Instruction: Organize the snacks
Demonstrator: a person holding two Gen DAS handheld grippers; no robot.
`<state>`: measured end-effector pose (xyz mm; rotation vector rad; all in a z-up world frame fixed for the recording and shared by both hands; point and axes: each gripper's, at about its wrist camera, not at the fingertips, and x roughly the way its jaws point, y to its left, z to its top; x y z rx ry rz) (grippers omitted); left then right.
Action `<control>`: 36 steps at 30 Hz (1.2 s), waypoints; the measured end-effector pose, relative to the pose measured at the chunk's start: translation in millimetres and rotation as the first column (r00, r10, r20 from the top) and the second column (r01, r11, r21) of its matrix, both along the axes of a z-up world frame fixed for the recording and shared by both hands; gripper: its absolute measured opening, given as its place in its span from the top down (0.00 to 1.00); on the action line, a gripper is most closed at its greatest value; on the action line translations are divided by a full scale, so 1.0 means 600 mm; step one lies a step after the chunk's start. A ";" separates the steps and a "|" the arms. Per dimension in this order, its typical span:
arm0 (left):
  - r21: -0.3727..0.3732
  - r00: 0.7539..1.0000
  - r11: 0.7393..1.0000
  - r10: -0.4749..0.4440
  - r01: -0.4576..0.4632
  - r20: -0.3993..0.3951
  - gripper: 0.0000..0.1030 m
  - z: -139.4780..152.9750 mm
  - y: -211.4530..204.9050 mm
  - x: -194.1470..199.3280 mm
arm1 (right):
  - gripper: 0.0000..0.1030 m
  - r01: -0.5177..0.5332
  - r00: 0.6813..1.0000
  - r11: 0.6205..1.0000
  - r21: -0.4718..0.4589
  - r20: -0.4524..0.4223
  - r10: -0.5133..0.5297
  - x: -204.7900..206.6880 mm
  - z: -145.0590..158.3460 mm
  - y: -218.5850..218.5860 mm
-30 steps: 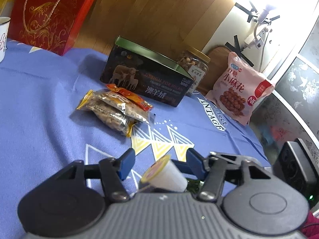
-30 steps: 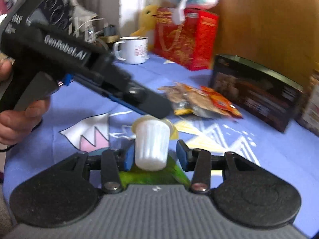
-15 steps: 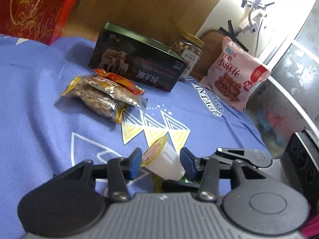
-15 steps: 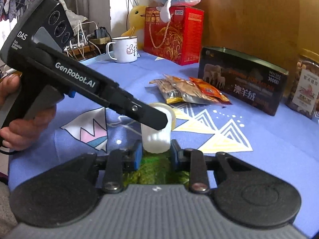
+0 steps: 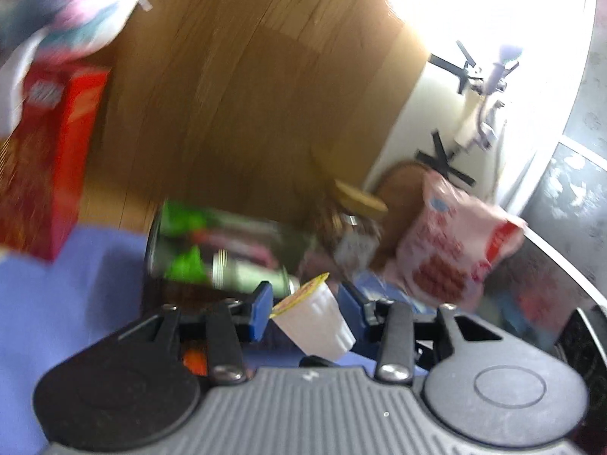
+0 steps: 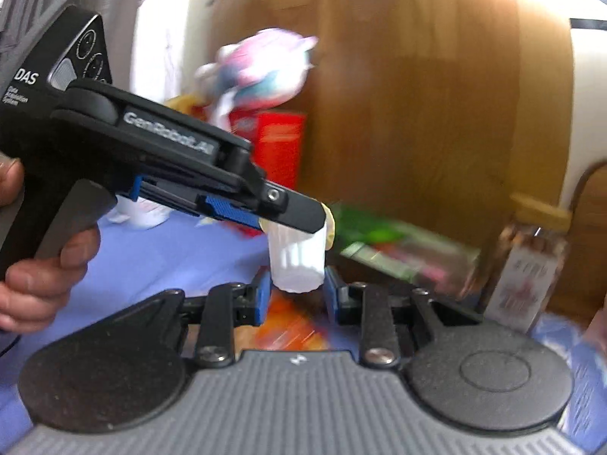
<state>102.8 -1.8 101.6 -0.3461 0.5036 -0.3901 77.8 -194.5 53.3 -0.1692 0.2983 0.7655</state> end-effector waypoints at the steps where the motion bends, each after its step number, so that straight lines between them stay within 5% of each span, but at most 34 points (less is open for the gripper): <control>1: 0.006 1.000 1.000 0.004 -0.004 0.003 0.62 0.002 -0.002 0.021 | 0.69 0.018 1.000 1.000 0.001 0.001 -0.018 0.020 0.003 0.004; 6: 0.016 0.999 0.999 0.035 -0.035 -0.025 0.63 -0.016 -0.009 0.104 | 0.68 0.068 0.996 0.998 0.010 -0.058 -0.068 0.107 -0.004 0.014; 13: 0.059 0.994 0.995 0.079 -0.075 -0.074 0.58 -0.052 -0.011 0.135 | 0.65 0.108 0.993 0.994 0.016 -0.052 -0.107 0.134 -0.022 0.024; 18: 0.053 0.994 0.993 0.105 -0.104 -0.022 0.57 -0.032 0.017 0.084 | 0.61 0.124 0.990 0.988 0.096 -0.074 -0.117 0.095 -0.016 -0.007; 24: 0.006 0.988 0.991 0.134 -0.134 -0.078 0.57 -0.047 0.071 -0.011 | 0.53 -0.030 0.976 0.995 0.099 -0.211 0.050 0.015 -0.044 -0.024; 26: 0.004 0.981 0.988 0.155 -0.155 -0.116 0.57 -0.066 0.083 -0.031 | 0.50 -0.074 0.925 0.985 0.155 -0.359 0.126 0.007 -0.061 -0.026; 28: -0.003 0.973 0.984 0.176 -0.178 -0.150 0.57 -0.084 0.095 -0.042 | 0.50 -0.004 0.782 0.957 0.289 -0.596 0.183 0.025 -0.092 -0.040; 30: -0.034 0.964 0.982 0.178 -0.188 -0.198 0.60 -0.107 0.103 -0.046 | 0.50 0.109 0.672 0.931 0.349 -0.716 0.189 0.042 -0.121 -0.055; 33: -0.041 0.961 0.984 0.158 -0.172 -0.226 0.65 -0.129 0.094 -0.046 | 0.59 0.242 0.577 0.877 0.416 -0.788 0.215 0.067 -0.145 -0.067; 36: 0.002 0.962 0.985 0.170 -0.173 -0.214 0.74 -0.129 0.075 -0.050 | 0.73 0.288 0.539 0.860 0.420 -0.814 0.217 0.085 -0.153 -0.057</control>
